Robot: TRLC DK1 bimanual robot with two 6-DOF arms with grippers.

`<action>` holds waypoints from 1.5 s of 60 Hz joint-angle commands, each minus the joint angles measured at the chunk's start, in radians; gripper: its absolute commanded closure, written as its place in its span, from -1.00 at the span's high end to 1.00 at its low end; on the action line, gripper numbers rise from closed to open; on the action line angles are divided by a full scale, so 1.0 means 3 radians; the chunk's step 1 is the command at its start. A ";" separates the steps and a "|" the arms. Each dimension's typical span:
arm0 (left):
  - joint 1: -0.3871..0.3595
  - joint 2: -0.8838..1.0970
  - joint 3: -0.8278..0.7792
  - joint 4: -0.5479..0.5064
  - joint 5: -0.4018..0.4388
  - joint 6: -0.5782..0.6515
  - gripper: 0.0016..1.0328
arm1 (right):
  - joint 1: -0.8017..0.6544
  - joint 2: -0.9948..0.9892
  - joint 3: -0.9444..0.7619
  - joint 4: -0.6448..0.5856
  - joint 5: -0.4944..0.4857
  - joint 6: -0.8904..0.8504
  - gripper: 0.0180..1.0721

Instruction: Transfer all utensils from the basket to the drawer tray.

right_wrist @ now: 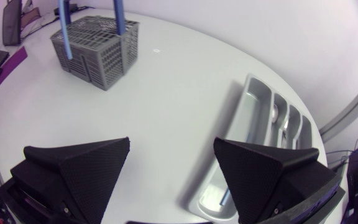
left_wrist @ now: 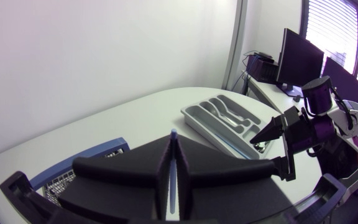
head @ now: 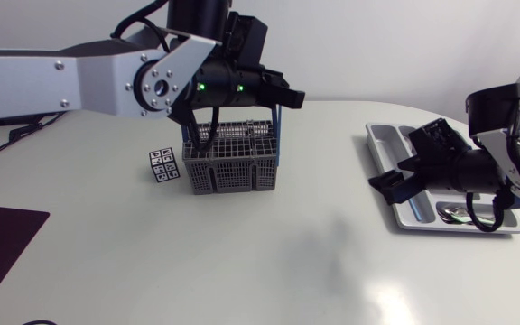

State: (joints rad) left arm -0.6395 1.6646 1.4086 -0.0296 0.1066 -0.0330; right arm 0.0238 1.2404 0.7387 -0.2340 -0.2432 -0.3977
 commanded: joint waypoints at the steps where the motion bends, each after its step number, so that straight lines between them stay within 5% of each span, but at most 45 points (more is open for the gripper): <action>1: 0.0092 -0.0047 0.0167 -0.0152 0.0161 -0.0222 -0.93 | 0.0181 -0.0100 0.0145 -0.0145 -0.0135 0.0104 0.85; 46: 0.0301 0.0127 0.0290 -0.0592 0.1133 -0.0677 -0.93 | 0.1189 0.0672 0.1112 -0.0524 -0.0780 0.0513 0.71; 53: 0.0306 0.0143 0.0290 -0.0607 0.1163 -0.0677 -0.93 | 0.1235 0.0779 0.1214 -0.0524 -0.0810 0.0554 0.60; 79: 0.0347 0.0137 0.0265 -0.0622 0.1250 -0.0729 -0.93 | 0.1301 0.0902 0.1265 -0.0503 -0.0856 0.0594 -0.30; 90: 0.0342 0.0137 0.0249 -0.0617 0.1255 -0.0749 -0.93 | 0.1337 0.0928 0.1260 -0.0514 -0.0902 0.0605 -0.48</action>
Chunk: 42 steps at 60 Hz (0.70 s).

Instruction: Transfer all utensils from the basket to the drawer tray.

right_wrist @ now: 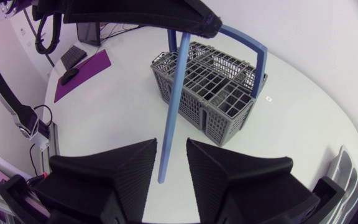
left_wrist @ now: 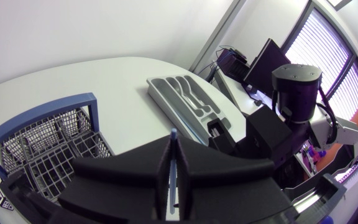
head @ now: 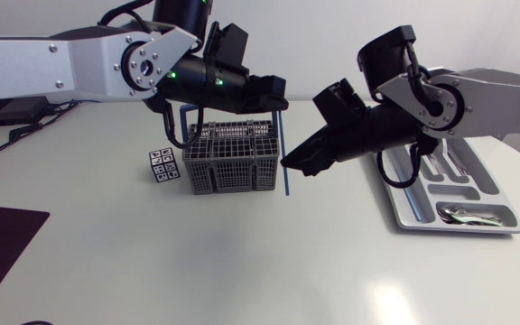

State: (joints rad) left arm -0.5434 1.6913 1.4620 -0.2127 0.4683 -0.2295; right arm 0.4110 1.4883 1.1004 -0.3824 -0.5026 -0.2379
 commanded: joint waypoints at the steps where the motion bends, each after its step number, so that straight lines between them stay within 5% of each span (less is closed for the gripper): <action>1: 0.0022 0.0048 0.0071 -0.0007 0.0050 -0.0094 -0.93 | 0.0051 0.0106 0.0055 -0.0019 -0.0043 0.0072 -0.48; 7: 0.0022 0.0048 0.0071 -0.0007 0.0050 -0.0099 -0.93 | 0.0087 0.0122 0.0049 -0.0019 -0.0038 0.0082 -0.51; 16: 0.0022 0.0043 0.0066 -0.0002 0.0050 -0.0099 -0.93 | 0.0092 0.0147 0.0060 -0.0019 -0.0038 0.0082 -0.88; 28: 0.0027 0.0033 0.0056 0.0014 0.0045 -0.0099 -0.92 | 0.0077 0.0142 0.0049 -0.0060 -0.0038 0.0092 -0.89; 42: 0.0022 -0.0028 0.0112 0.0100 0.0045 -0.0099 -0.17 | 0.0082 0.0137 -0.0002 -0.0157 -0.0109 0.0072 -0.89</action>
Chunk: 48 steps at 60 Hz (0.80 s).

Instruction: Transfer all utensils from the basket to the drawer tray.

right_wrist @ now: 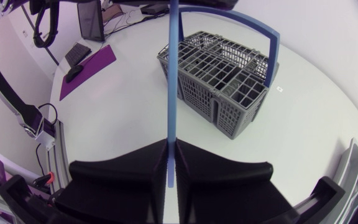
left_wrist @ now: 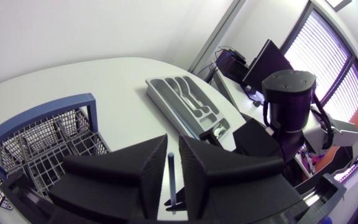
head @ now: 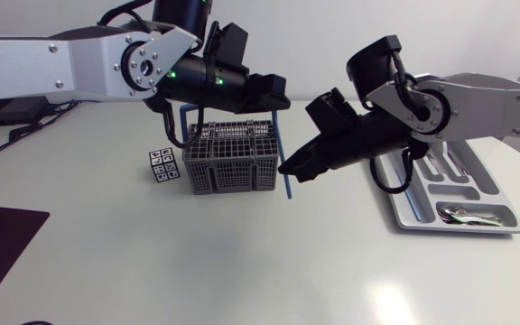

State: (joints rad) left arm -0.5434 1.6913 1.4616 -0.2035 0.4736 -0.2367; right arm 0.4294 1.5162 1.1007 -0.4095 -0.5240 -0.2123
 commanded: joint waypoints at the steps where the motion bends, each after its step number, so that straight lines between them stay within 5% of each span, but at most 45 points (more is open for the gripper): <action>1: 0.0022 -0.0028 0.0129 0.0070 0.0027 -0.0075 -0.12 | 0.0021 0.0044 -0.0003 -0.0077 -0.0038 -0.0018 -0.89; 13: 0.0073 -0.0049 0.0303 0.0080 -0.0009 -0.0070 0.10 | -0.0040 -0.0012 -0.0085 -0.0169 -0.0012 -0.0064 -0.89; 33: 0.0426 -0.0233 0.0297 0.0075 -0.0321 0.0037 0.16 | -0.0792 -0.0109 -0.0253 -0.0399 0.0018 -0.0295 -0.89; 48: 0.0610 -0.0269 0.0231 -0.0395 -0.0464 0.0426 0.16 | -0.1620 0.0100 -0.0131 -0.0501 0.0402 -0.0453 -0.89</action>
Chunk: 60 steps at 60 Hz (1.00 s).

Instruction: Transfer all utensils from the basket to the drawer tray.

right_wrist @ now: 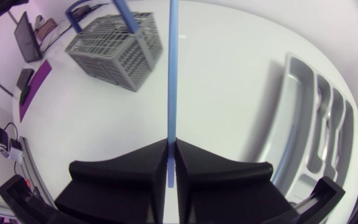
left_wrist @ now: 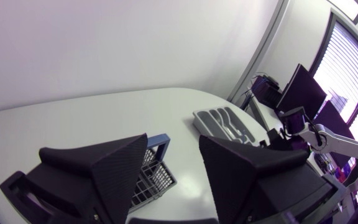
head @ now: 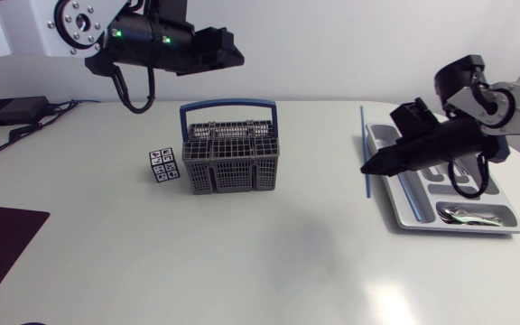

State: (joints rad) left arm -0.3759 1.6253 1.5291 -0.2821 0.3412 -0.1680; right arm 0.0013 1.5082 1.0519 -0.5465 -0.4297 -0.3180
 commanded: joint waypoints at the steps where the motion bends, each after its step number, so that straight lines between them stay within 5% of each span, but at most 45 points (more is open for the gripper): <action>1: 0.0057 -0.0049 -0.0004 -0.0159 -0.0023 0.0228 0.16 | -0.0245 0.0153 0.0047 -0.0050 0.0103 -0.0106 -0.89; 37: 0.0435 -0.0217 -0.0787 -0.0496 -0.0416 0.0949 0.16 | -0.0863 0.0930 0.0334 0.0078 0.0681 -0.0055 -0.87; 60: 0.0686 -0.0263 -0.1093 -0.0445 -0.0422 0.1061 0.16 | -0.0746 0.0853 0.0272 0.0160 0.0778 0.0053 0.44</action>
State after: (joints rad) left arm -0.1856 1.5711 1.2400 -0.4213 0.2211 0.1253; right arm -0.2436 1.7931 1.1336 -0.4976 -0.2070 -0.3328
